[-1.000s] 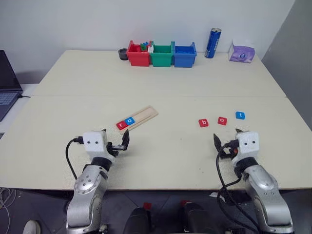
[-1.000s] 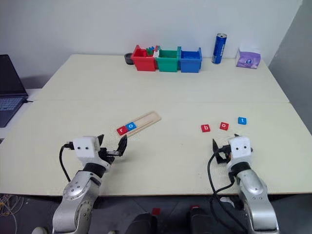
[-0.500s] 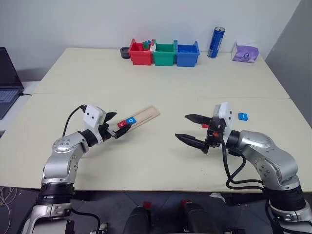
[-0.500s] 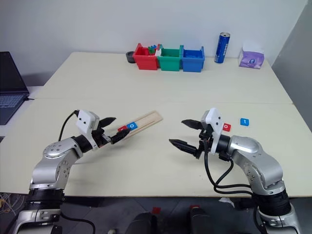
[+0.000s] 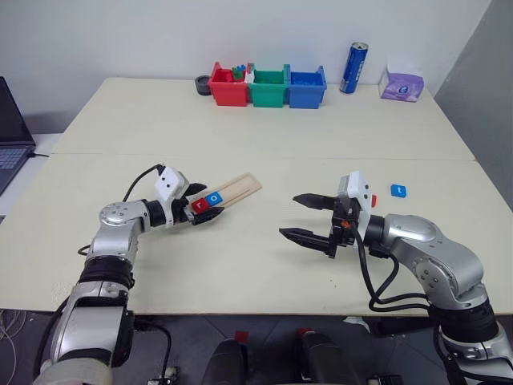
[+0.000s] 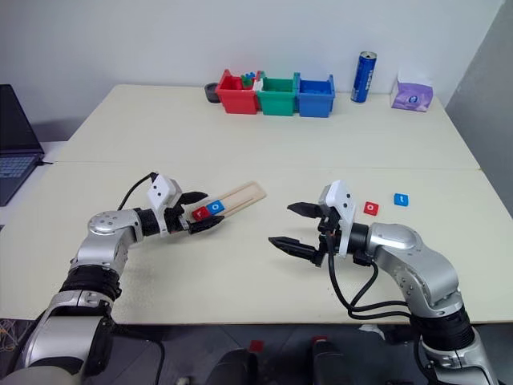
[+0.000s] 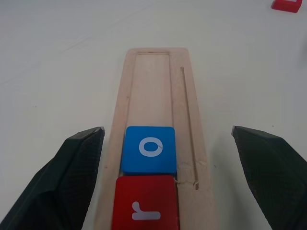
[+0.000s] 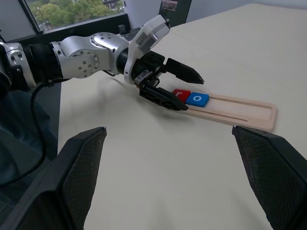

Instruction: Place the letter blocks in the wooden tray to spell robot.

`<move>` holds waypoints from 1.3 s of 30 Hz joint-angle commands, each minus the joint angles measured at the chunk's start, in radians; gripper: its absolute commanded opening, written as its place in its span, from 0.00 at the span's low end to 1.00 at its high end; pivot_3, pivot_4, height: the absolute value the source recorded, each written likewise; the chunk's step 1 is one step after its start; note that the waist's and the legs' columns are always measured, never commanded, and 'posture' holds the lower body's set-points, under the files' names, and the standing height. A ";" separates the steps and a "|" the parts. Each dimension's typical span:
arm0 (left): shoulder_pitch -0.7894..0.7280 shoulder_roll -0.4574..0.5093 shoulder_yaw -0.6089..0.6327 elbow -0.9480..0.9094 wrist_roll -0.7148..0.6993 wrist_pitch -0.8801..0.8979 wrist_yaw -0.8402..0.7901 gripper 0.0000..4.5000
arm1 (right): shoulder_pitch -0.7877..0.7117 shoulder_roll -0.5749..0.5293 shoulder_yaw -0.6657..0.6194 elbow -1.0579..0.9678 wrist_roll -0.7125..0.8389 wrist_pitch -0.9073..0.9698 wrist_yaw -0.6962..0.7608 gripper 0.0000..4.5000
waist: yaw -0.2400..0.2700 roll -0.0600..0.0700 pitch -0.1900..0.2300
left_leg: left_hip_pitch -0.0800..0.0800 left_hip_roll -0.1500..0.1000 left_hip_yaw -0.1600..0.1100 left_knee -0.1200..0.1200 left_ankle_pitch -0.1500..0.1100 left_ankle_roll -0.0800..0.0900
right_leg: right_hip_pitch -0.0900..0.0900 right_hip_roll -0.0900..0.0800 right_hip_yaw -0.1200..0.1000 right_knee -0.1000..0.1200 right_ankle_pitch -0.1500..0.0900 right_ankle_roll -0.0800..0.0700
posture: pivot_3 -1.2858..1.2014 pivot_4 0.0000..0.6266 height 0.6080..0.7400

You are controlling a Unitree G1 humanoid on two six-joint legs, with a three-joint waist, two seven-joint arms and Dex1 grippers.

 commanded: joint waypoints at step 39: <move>-0.157 -0.002 0.001 0.348 0.111 -0.148 -0.026 1.00 | -0.024 -0.043 -0.045 -0.089 0.089 0.058 -0.044 0.99 | -0.002 0.000 0.000 | -0.002 0.000 -0.001 0.001 0.000 0.000 | -0.002 0.001 -0.001 0.001 0.000 0.000 | 0.52 0.24 1.00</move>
